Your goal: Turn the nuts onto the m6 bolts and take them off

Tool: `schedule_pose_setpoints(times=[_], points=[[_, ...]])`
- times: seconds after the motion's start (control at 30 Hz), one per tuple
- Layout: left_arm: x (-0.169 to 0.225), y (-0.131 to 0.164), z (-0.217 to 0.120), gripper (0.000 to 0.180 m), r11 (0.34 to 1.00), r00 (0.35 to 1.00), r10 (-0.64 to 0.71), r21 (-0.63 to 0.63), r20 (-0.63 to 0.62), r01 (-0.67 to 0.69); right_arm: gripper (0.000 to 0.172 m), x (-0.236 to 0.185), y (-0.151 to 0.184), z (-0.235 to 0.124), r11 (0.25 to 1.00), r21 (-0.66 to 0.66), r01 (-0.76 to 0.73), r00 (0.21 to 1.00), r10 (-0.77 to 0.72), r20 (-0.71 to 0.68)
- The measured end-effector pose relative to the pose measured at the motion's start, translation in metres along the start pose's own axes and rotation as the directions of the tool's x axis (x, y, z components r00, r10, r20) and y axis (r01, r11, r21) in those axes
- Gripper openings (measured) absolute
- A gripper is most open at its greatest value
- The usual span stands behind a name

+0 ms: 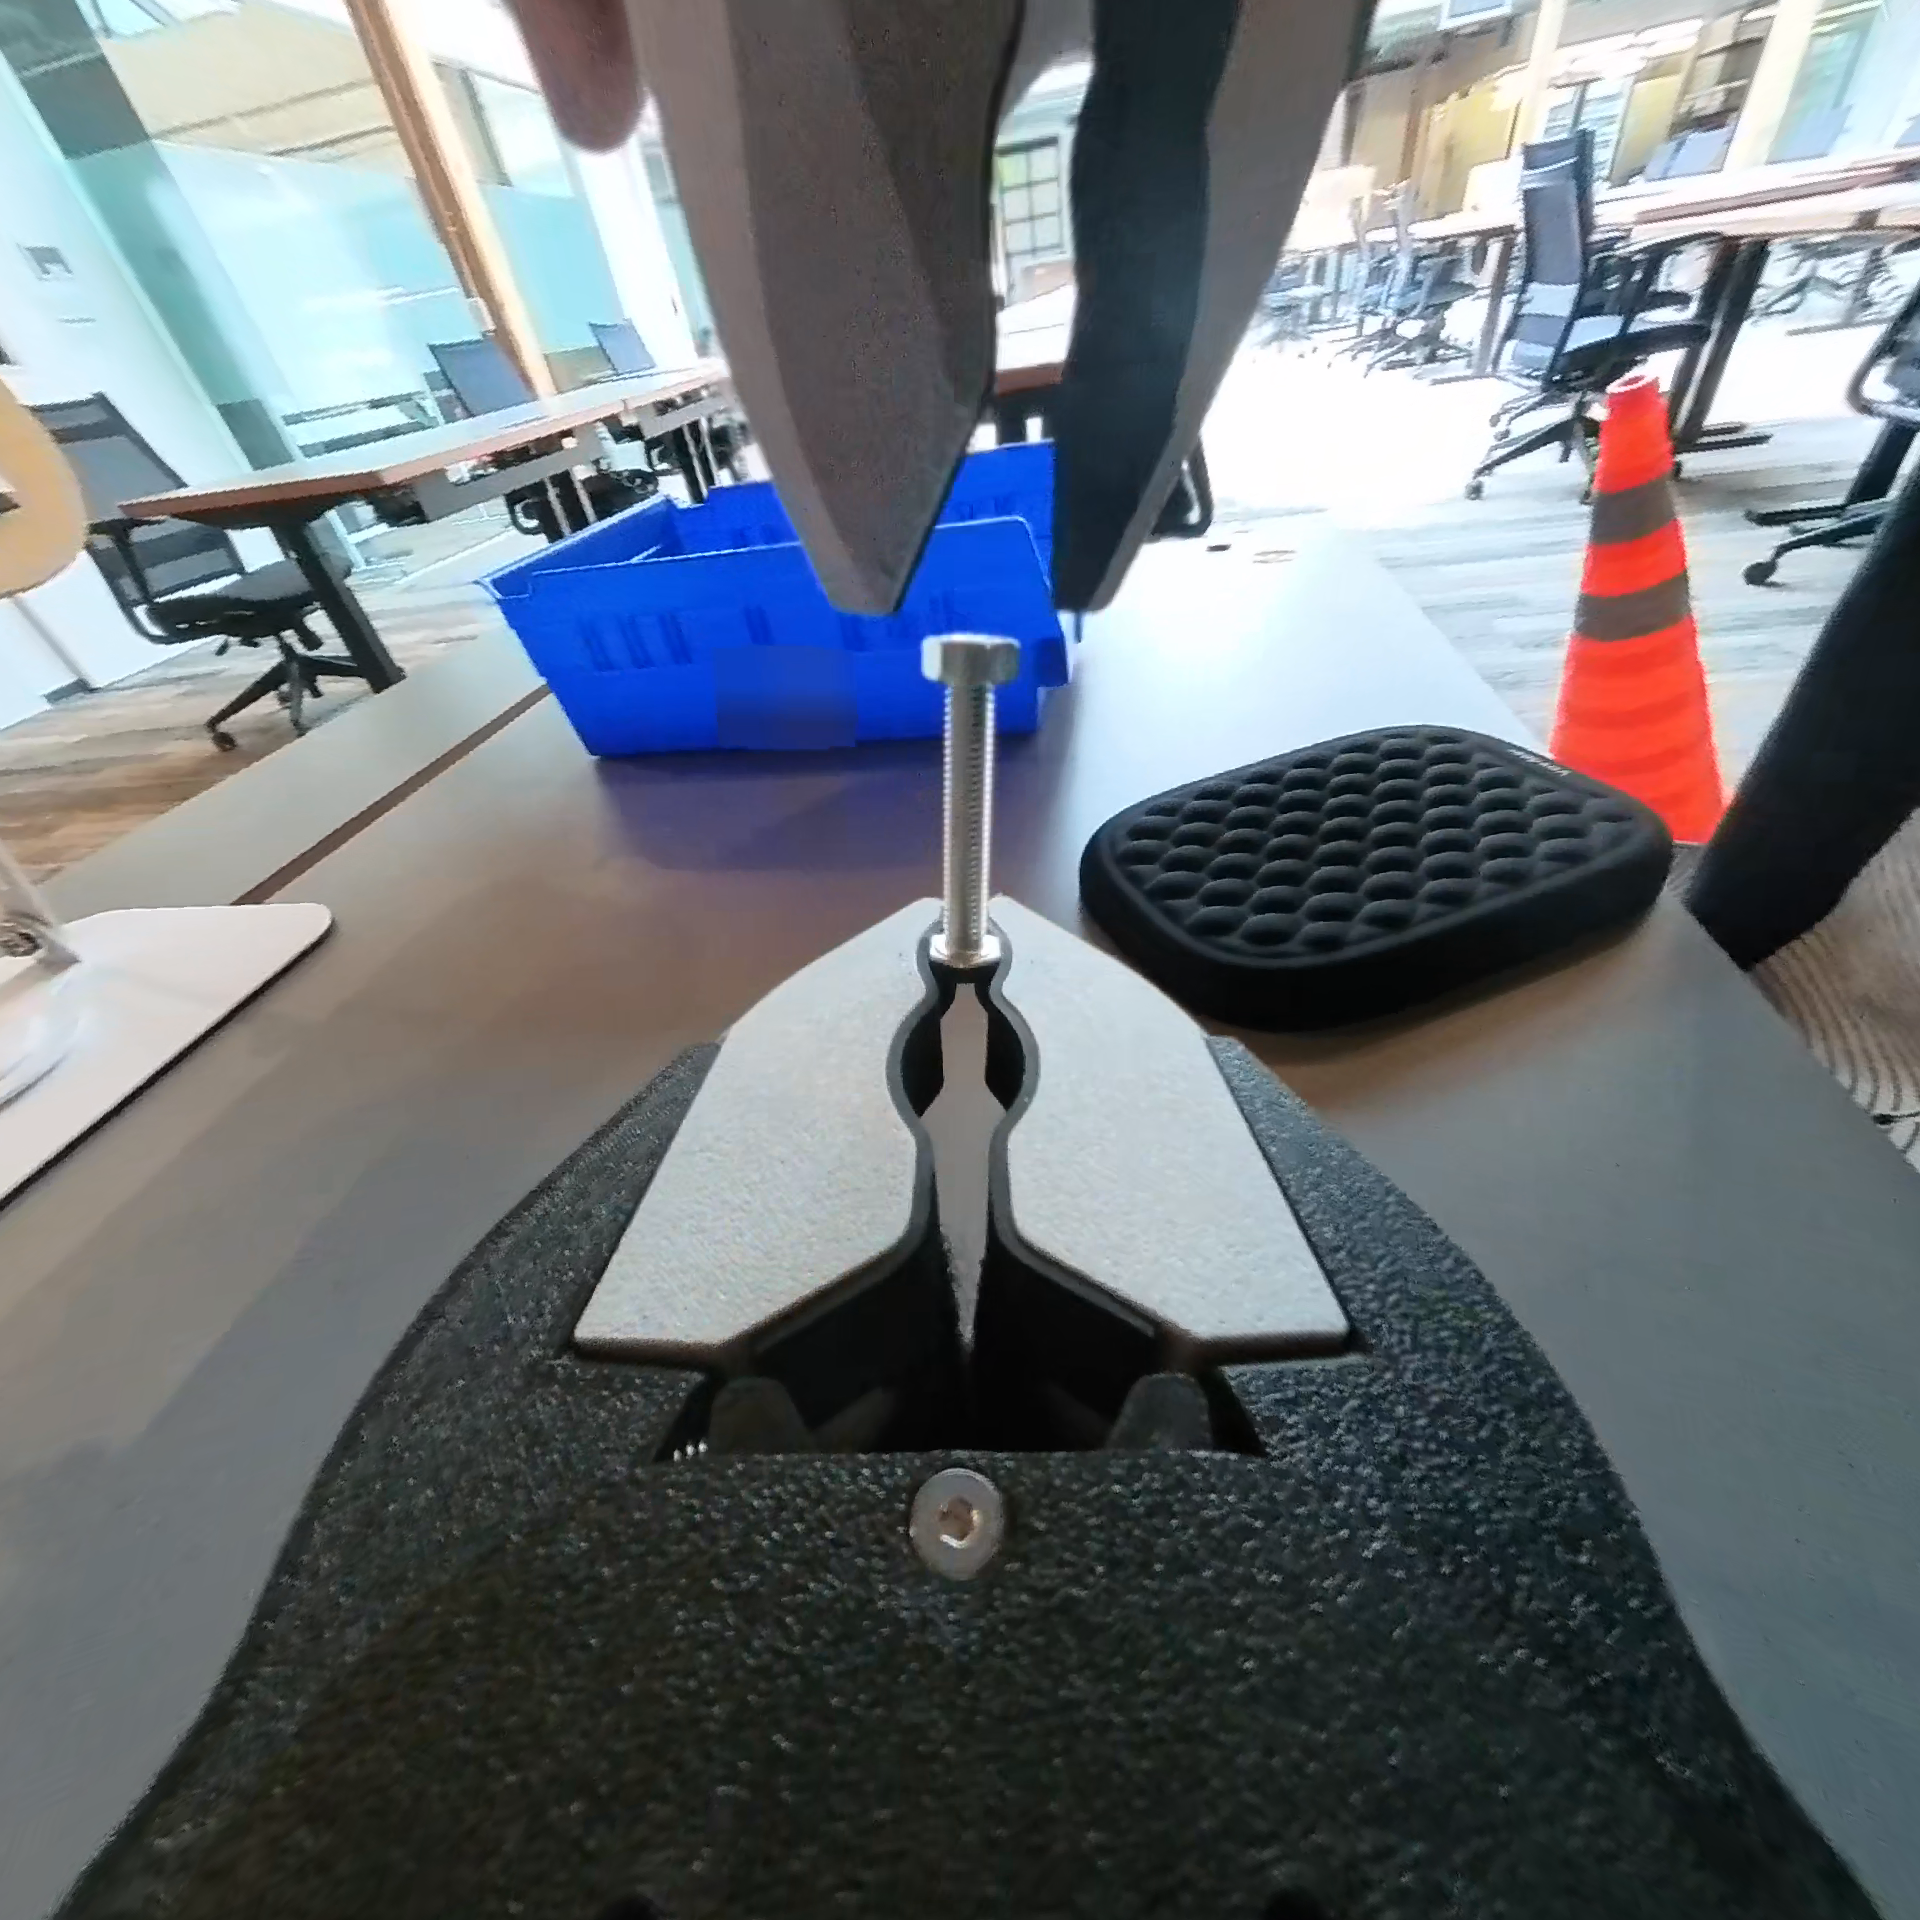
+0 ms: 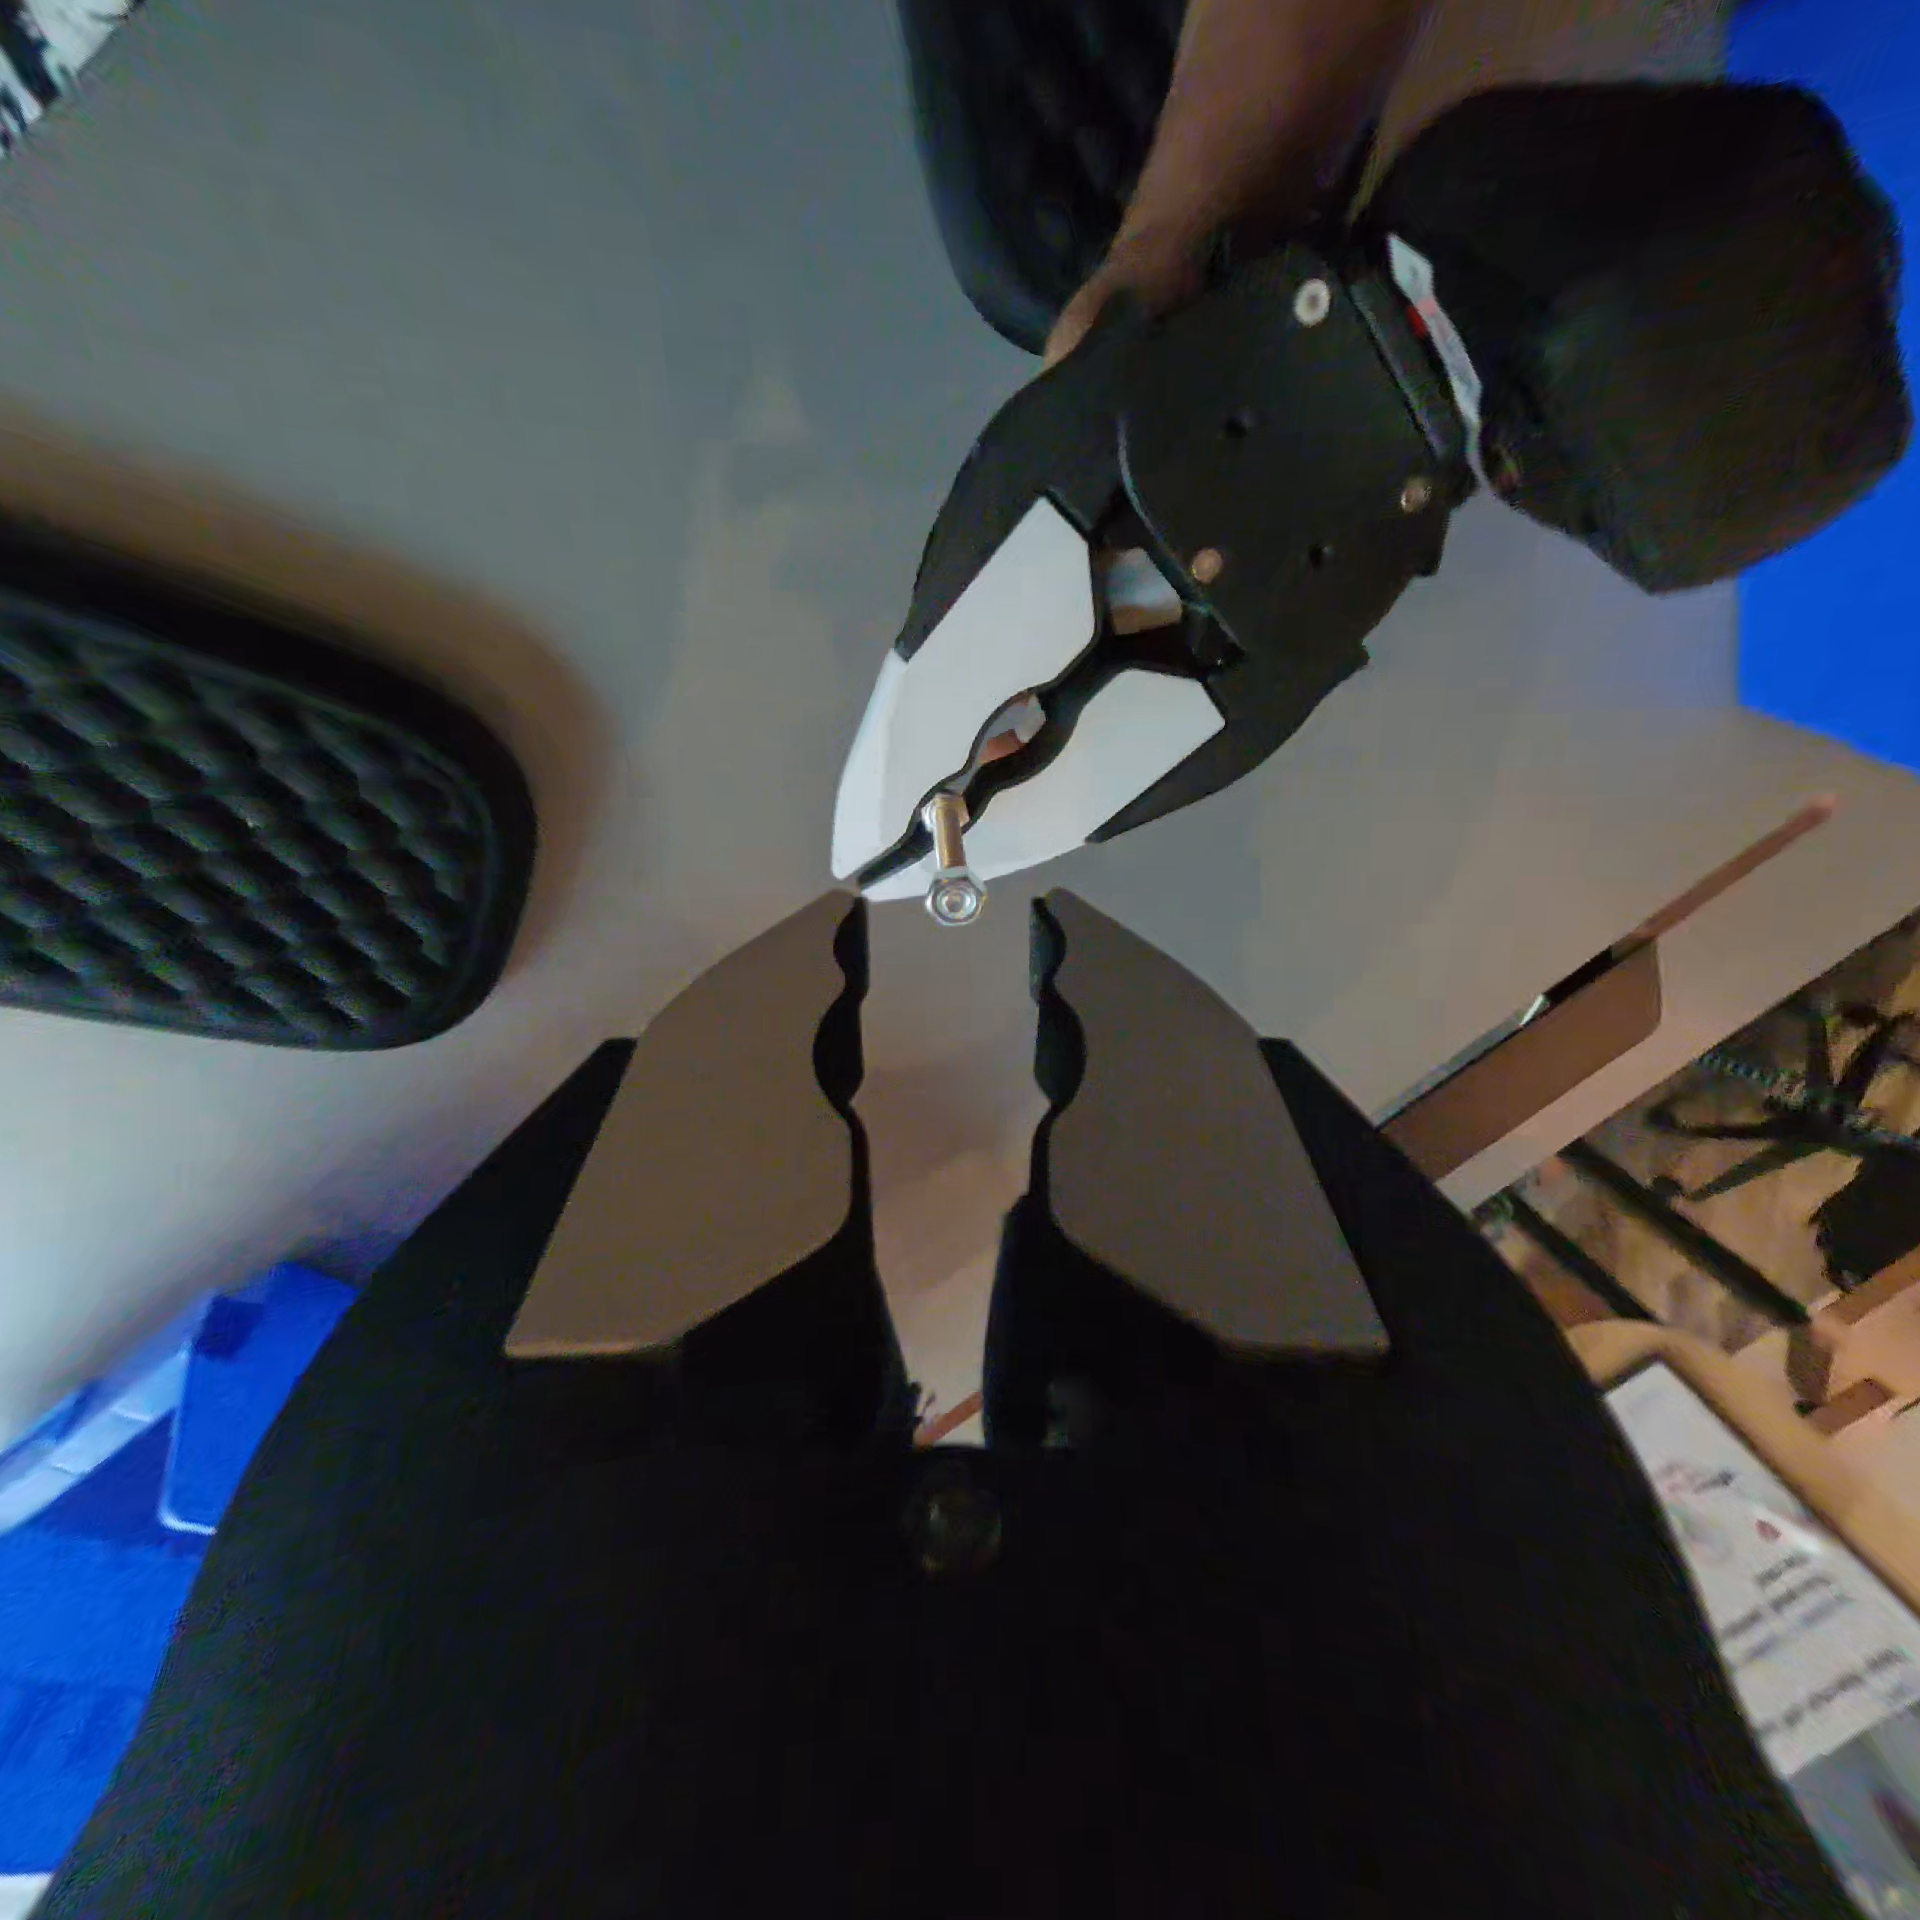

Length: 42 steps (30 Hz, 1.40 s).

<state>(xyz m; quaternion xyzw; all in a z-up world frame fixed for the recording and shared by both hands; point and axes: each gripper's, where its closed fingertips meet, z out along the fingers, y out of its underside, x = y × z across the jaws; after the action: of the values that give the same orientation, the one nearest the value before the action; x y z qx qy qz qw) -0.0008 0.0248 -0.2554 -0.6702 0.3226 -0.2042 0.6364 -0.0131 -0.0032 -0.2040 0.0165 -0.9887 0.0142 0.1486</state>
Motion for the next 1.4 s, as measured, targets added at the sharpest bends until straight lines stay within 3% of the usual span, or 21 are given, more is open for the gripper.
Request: schedule_pose_setpoints(times=[0.3,0.37,0.47,0.53,0.6,0.67,0.73,0.8,0.9,0.97,1.03,1.13,1.4], points=[[0.009,-0.001,0.000,0.002,1.000,0.998,-0.007,0.018,-0.066,0.008,0.011,-0.002,-0.002,0.011,0.992,0.006,0.124,0.991,-0.124,0.043],[0.008,-0.001,0.000,0.002,1.000,0.999,-0.005,0.018,-0.053,0.005,0.011,0.000,-0.002,0.011,0.999,-0.001,0.047,0.998,-0.047,0.035],[-0.001,-0.002,-0.002,0.002,1.000,1.000,0.007,0.016,0.012,-0.007,0.010,0.005,0.002,0.011,0.976,-0.033,-0.216,0.976,0.216,0.003],[-0.009,-0.002,-0.003,0.002,1.000,0.998,0.010,0.011,0.069,-0.011,0.010,0.009,0.006,0.011,0.889,-0.045,-0.456,0.890,0.455,-0.046],[-0.019,0.001,-0.005,0.002,0.999,0.990,0.030,-0.020,0.137,-0.027,0.010,0.006,0.013,0.013,0.673,-0.069,-0.736,0.676,0.733,-0.071],[-0.019,0.004,-0.004,0.002,0.996,0.983,0.079,-0.056,0.163,-0.071,0.011,-0.002,0.014,0.015,0.524,-0.067,-0.849,0.527,0.848,-0.048],[-0.015,0.006,-0.001,0.002,0.992,0.981,0.109,-0.078,0.157,-0.098,0.011,-0.007,0.012,0.016,0.484,-0.069,-0.872,0.486,0.874,-0.021],[-0.013,0.006,-0.001,0.002,0.993,0.984,0.105,-0.076,0.142,-0.095,0.014,-0.007,0.009,0.015,0.529,-0.057,-0.847,0.530,0.848,-0.006],[-0.010,0.004,-0.001,0.002,0.996,0.992,0.073,-0.051,0.106,-0.068,0.048,0.000,0.007,0.010,0.710,-0.037,-0.703,0.711,0.703,-0.008],[-0.006,0.003,0.000,0.002,0.999,0.997,0.039,-0.032,0.066,-0.037,0.047,0.002,0.004,0.003,0.866,-0.028,-0.498,0.867,0.498,-0.009],[0.000,0.000,0.000,0.002,1.000,1.000,0.003,0.001,0.014,-0.003,0.040,-0.001,0.001,-0.001,0.967,-0.034,-0.253,0.967,0.254,0.003],[0.006,-0.004,-0.001,0.002,0.999,0.999,-0.027,0.029,-0.038,0.028,0.032,-0.004,-0.002,-0.001,0.999,-0.029,-0.040,0.999,0.041,0.030],[0.017,-0.007,-0.001,0.002,0.996,0.990,-0.047,0.064,-0.132,0.056,0.013,-0.007,-0.009,0.005,0.996,0.016,0.091,0.987,-0.093,0.130]])
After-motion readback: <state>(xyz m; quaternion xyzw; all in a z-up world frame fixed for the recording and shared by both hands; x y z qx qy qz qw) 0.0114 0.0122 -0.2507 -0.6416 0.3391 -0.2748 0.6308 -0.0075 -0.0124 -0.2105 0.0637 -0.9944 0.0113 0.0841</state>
